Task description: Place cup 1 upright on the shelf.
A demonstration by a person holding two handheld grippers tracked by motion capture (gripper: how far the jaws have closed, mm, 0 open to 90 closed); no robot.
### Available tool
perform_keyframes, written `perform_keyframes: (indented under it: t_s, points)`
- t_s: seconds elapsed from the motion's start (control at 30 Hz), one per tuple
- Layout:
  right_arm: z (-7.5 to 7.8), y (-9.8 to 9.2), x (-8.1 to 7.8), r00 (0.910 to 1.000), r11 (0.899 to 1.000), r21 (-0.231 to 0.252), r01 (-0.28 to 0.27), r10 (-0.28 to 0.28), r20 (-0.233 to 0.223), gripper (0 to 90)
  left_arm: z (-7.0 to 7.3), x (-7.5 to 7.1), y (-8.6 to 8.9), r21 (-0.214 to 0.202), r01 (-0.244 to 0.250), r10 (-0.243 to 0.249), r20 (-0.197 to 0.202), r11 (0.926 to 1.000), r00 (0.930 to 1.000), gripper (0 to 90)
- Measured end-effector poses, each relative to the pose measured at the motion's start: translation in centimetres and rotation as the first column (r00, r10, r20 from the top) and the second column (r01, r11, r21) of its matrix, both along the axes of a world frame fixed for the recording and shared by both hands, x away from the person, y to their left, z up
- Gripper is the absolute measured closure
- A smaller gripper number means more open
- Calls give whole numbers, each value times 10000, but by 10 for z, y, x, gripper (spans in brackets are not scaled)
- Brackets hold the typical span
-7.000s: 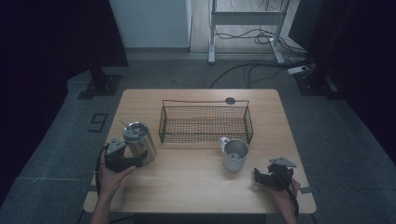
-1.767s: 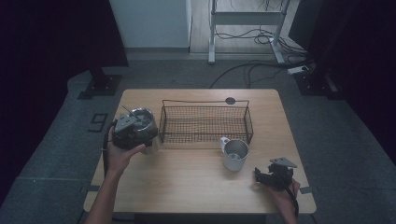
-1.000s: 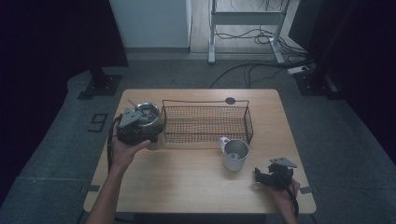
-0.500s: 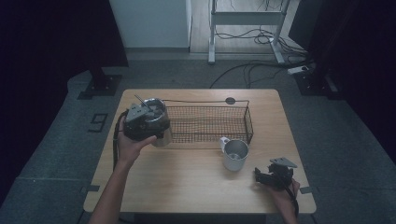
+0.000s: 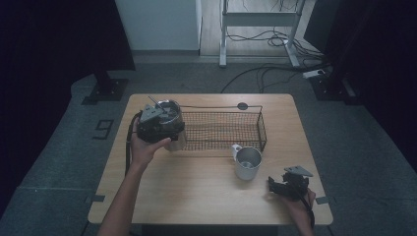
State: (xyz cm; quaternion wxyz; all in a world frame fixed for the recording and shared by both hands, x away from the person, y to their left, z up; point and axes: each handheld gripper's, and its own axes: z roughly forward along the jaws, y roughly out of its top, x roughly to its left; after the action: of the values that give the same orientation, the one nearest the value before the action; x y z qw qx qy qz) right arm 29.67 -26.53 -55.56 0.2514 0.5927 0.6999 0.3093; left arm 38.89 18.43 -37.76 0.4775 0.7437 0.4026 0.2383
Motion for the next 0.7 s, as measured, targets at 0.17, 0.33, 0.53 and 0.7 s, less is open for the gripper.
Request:
perform_keyframes:
  t_s: [0.17,0.33,0.53,0.7]
  points:
    - [0,0,0,10000,10000,-8,10,-10,22,90,0,5,-6,13,40,-40,-45,10000,10000,41]
    - [0,0,0,10000,10000,-17,10,-10,29,91,-2,10,-11,82,98,-97,-69,9999,9999,41]
    - [0,0,0,10000,10000,-25,9,-9,36,92,-5,14,-16,215,75,-76,19,9997,10000,41]
    - [0,0,0,10000,10000,-28,17,-17,43,95,-9,20,-20,218,88,-85,-123,9997,9999,41]
